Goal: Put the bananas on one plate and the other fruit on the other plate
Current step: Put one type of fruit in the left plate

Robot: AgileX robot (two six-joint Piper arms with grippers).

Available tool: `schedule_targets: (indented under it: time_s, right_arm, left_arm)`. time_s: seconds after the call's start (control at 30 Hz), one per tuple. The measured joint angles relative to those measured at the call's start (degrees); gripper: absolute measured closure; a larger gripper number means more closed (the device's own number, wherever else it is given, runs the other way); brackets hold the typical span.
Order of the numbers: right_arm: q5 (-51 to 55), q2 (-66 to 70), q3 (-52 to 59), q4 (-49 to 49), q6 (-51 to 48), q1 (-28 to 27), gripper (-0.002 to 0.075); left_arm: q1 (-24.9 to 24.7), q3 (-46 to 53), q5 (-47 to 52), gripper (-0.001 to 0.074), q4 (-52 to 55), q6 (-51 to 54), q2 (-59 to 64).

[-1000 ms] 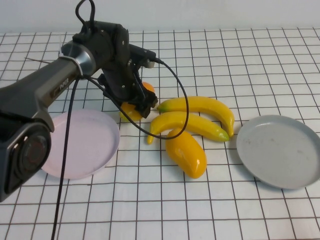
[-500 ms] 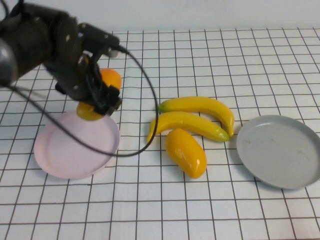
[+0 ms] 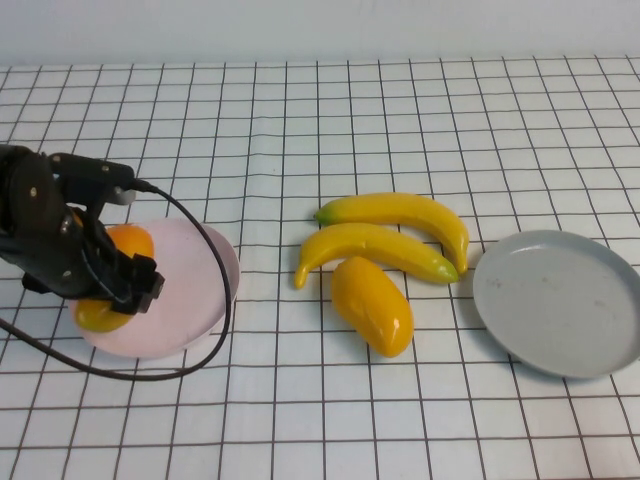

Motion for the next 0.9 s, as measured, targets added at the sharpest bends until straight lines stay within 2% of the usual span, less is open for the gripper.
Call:
schedule_targets:
  time_s: [0.47,0.57,0.7,0.9]
  right_arm:
    - [0.0,0.0,0.0,0.0,0.0,0.0,0.0742]
    - [0.0,0.0,0.0,0.0,0.0,0.0,0.0742]
    - [0.0,0.0,0.0,0.0,0.0,0.0,0.0742]
    - [0.0,0.0,0.0,0.0,0.0,0.0,0.0742]
  left_arm:
    - [0.0,0.1,-2.9,0.0193,2.0,-0.3,0.0]
    - [0.0,0.1,-3.4,0.0167,1.4,-0.3,0.0]
    - [0.0,0.1,-3.4,0.0075,1.1,-0.3,0.0]
    - [0.0,-0.2,-2.3,0.0067,0.3,0.1,0.0]
